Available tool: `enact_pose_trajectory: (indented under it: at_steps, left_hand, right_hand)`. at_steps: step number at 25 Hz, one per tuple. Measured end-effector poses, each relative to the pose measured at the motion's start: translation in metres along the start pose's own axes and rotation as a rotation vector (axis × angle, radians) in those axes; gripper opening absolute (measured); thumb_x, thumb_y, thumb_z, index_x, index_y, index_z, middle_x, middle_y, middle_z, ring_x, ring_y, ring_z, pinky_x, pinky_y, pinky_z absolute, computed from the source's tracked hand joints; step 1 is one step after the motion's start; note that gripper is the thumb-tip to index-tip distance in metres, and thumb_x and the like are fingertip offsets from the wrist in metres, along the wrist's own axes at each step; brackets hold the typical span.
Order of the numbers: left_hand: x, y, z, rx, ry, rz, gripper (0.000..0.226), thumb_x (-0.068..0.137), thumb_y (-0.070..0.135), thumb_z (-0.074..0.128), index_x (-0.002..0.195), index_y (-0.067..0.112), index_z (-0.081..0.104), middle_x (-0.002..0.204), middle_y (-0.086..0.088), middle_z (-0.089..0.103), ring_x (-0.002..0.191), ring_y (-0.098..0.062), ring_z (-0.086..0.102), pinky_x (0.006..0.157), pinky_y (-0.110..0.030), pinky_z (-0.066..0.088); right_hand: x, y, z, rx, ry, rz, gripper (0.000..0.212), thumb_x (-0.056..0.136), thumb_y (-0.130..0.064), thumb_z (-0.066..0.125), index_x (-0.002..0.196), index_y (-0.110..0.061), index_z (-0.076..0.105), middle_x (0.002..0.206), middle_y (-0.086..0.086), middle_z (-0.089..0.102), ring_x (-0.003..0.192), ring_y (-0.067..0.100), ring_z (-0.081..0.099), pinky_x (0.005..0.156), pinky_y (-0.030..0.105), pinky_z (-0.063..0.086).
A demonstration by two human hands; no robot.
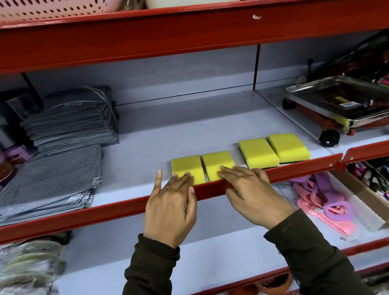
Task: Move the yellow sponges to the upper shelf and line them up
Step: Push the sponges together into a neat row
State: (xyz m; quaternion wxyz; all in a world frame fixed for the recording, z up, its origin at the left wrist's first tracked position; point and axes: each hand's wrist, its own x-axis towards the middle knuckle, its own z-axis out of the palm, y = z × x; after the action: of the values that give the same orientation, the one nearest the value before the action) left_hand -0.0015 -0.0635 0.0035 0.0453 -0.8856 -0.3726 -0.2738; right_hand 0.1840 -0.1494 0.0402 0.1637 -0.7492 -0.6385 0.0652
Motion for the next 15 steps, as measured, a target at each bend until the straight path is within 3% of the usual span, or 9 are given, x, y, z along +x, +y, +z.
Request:
enact_pose_trajectory:
  at_steps: [6,11,15]
  left_hand:
    - [-0.004,0.007,0.002,-0.05,-0.008,-0.031,0.054,0.103,0.032,0.026,0.127,0.012,0.07,0.131,-0.002,0.071,0.127,-0.023,0.064,0.124,-0.043,0.029]
    - [0.0,0.015,-0.002,-0.052,-0.025,-0.085,0.058,0.103,0.035,0.022,0.13,0.011,0.068,0.136,-0.003,0.069,0.133,-0.022,0.059,0.126,-0.038,0.016]
    - [0.015,0.044,-0.004,-0.121,-0.04,-0.112,0.064,0.103,0.04,0.015,0.141,0.012,0.058,0.145,-0.004,0.062,0.144,-0.021,0.048,0.13,-0.044,0.016]
  right_hand:
    - [0.0,-0.01,0.005,-0.036,-0.011,0.009,0.061,0.09,-0.036,0.029,0.148,-0.026,0.042,0.162,-0.009,0.035,0.15,0.015,0.026,0.121,0.05,0.007]
    - [-0.007,0.005,-0.007,0.046,0.012,-0.028,0.063,0.091,-0.039,0.029,0.153,-0.025,0.033,0.165,-0.009,0.027,0.154,0.011,0.016,0.123,0.05,-0.008]
    - [-0.011,0.049,-0.033,0.056,0.093,0.047,0.071,0.087,-0.039,0.027,0.156,-0.021,0.027,0.167,-0.007,0.018,0.156,0.011,0.006,0.124,0.049,-0.01]
